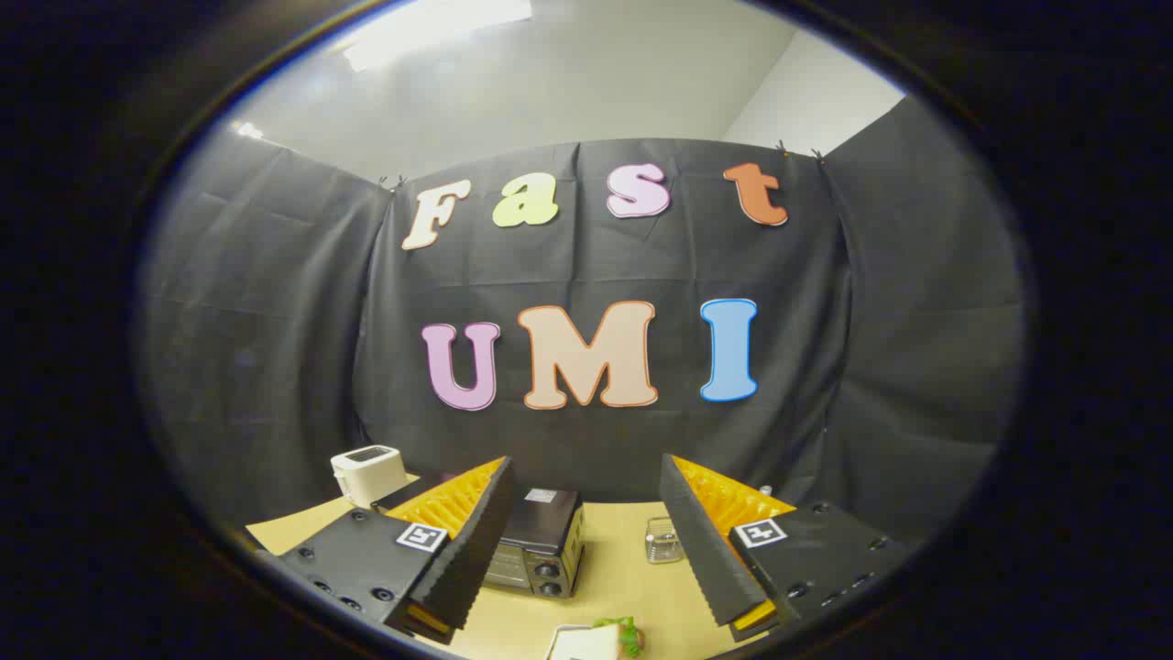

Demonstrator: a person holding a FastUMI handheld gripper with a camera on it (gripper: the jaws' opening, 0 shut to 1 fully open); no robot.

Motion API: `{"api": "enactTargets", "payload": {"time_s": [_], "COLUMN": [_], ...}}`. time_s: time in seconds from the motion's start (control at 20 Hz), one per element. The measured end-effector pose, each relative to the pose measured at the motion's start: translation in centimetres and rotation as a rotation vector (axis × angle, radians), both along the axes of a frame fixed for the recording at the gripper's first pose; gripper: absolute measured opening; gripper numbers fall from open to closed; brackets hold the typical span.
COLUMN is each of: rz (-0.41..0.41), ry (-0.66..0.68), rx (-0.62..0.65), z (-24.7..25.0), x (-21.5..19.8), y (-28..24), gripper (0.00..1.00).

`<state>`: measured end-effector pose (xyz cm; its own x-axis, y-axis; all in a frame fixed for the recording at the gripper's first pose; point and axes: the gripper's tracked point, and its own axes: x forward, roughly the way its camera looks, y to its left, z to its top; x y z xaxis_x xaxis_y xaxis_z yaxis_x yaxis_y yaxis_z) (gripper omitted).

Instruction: Open the toaster oven, put the food inside, and close the toaster oven door.

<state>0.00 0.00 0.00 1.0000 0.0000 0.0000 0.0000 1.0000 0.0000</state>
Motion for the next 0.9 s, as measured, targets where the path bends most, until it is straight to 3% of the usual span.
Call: {"api": "enactTargets", "payload": {"time_s": [0.9], "rz": [-0.027], "ry": [0.007], "rx": [0.023], "z": [-2.8], "x": [1.2], "y": [0.5], "gripper": [0.97]}}
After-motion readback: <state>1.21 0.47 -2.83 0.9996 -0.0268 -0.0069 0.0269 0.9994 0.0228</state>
